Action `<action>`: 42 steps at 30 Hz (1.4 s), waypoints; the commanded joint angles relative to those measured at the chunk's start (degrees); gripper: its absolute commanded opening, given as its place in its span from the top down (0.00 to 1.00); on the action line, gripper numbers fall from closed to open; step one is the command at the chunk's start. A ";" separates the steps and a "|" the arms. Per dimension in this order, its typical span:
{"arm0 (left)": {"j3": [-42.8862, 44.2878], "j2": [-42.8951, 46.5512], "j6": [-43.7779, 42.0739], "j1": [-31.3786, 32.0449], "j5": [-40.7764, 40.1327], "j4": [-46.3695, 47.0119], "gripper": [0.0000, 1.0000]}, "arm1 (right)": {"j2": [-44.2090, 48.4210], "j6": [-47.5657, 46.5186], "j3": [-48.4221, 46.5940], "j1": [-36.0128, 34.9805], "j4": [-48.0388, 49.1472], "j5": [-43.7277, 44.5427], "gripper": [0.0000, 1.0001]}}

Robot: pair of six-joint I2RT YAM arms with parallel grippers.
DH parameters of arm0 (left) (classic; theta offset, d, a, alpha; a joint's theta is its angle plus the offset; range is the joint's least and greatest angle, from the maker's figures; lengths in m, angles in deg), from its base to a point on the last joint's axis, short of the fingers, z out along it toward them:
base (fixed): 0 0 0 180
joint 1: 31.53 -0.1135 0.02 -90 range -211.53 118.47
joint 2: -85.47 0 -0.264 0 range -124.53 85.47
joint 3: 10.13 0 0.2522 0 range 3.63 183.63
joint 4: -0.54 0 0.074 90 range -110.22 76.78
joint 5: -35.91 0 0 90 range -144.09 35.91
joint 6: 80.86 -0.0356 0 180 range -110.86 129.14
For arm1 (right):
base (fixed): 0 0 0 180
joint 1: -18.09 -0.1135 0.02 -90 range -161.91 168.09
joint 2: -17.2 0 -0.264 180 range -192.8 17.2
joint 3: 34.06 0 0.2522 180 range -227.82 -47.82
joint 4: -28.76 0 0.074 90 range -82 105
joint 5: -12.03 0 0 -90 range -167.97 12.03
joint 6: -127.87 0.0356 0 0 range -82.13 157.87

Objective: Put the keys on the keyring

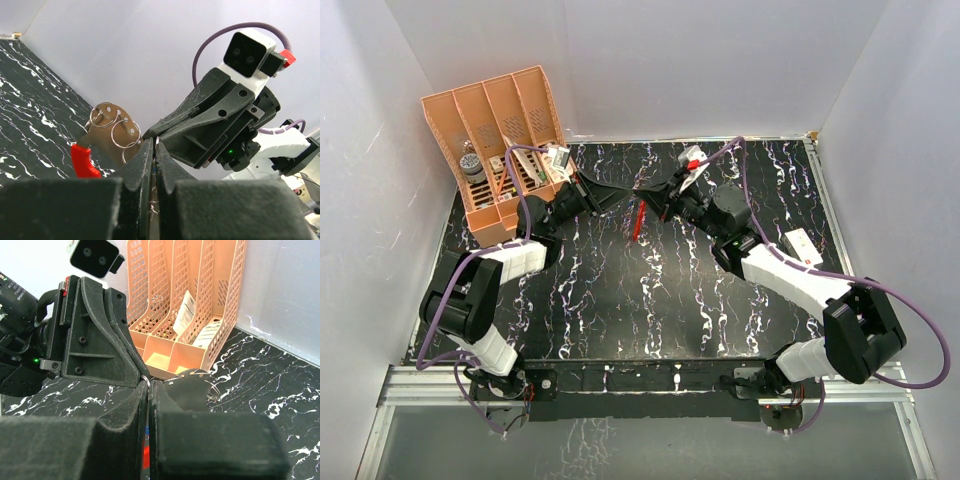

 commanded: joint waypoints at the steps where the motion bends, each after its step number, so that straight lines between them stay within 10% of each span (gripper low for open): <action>1: 2.15 2.81 -3.44 0.43 2.12 3.90 1.00 | 0.69 -1.32 -4.98 -0.34 0.58 -1.78 1.00; 11: 5.16 8.27 -16.79 0.43 5.63 -16.00 1.00 | 5.36 -6.26 -7.33 -0.25 -12.29 2.21 0.66; 42: 7.40 11.10 -23.63 3.92 -14.25 -27.58 1.00 | 0.17 2.10 -12.06 -3.44 -24.41 7.10 0.55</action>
